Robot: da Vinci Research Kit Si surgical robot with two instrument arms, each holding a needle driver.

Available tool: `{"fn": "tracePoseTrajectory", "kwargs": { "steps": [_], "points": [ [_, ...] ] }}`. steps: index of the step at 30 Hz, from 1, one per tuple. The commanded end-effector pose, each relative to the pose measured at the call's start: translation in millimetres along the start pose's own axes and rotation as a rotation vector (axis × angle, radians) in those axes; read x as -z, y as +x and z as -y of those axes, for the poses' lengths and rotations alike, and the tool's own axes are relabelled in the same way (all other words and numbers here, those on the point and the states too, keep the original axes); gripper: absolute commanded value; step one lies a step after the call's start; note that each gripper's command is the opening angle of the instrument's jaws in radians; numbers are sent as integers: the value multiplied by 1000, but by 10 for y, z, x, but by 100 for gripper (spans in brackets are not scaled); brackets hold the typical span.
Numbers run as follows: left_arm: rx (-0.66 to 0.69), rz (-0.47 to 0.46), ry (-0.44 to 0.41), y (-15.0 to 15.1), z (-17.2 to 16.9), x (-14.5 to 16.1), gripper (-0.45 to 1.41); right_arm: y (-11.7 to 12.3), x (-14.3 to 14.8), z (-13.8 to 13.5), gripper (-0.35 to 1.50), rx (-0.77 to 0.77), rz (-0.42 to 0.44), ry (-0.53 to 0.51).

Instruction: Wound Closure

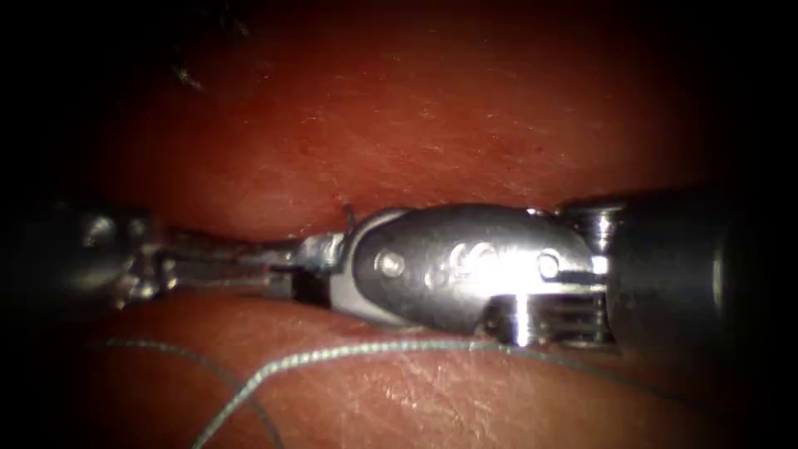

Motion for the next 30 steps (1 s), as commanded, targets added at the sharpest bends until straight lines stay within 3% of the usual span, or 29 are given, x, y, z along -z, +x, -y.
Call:
{"fn": "tracePoseTrajectory", "kwargs": {
  "steps": [1, 2, 3, 5, 6, 9, 13, 17, 20, 21, 23, 24, 30],
  "points": [
    [-1, -1, -10, -3, -5, -15, -45, -4, -13, 0, -35, 1, -21, 0],
    [-1, -2, -13, -4, -6, -17, -45, -4, -15, 0, -35, 2, -23, -2],
    [-1, -2, -16, -4, -7, -19, -45, -5, -18, 0, -6, -3, -26, -1],
    [-1, -3, -20, -5, -9, -24, -45, -8, -21, 2, 79, -35, -22, -16],
    [-1, -3, -22, -5, -9, -25, -45, -10, -23, 4, 98, -45, -20, -25],
    [-1, -4, -24, -5, -9, -27, -45, -11, -27, 5, 121, -74, -14, -42],
    [-2, -4, -24, -6, -9, -26, -45, -7, -30, 2, 135, -94, -33, -61],
    [-2, -4, -27, -6, -9, -26, -45, -6, -31, 2, 131, -101, -32, -68],
    [-2, -4, -27, -6, -9, -26, -45, -6, -31, 3, 108, -101, -35, -72],
    [-2, -4, -27, -6, -9, -26, -45, -6, -30, 3, 74, -101, -35, -71],
    [-2, -4, -27, -6, -9, -26, -45, -6, -26, 4, -23, -99, -45, -24],
    [-2, -4, -27, -6, -9, -26, -45, -6, -24, 5, -35, -98, -50, 1],
    [-8, -4, -27, -7, -10, -25, -45, 2, -11, 1, -35, -56, -15, -16]
  ]
}}
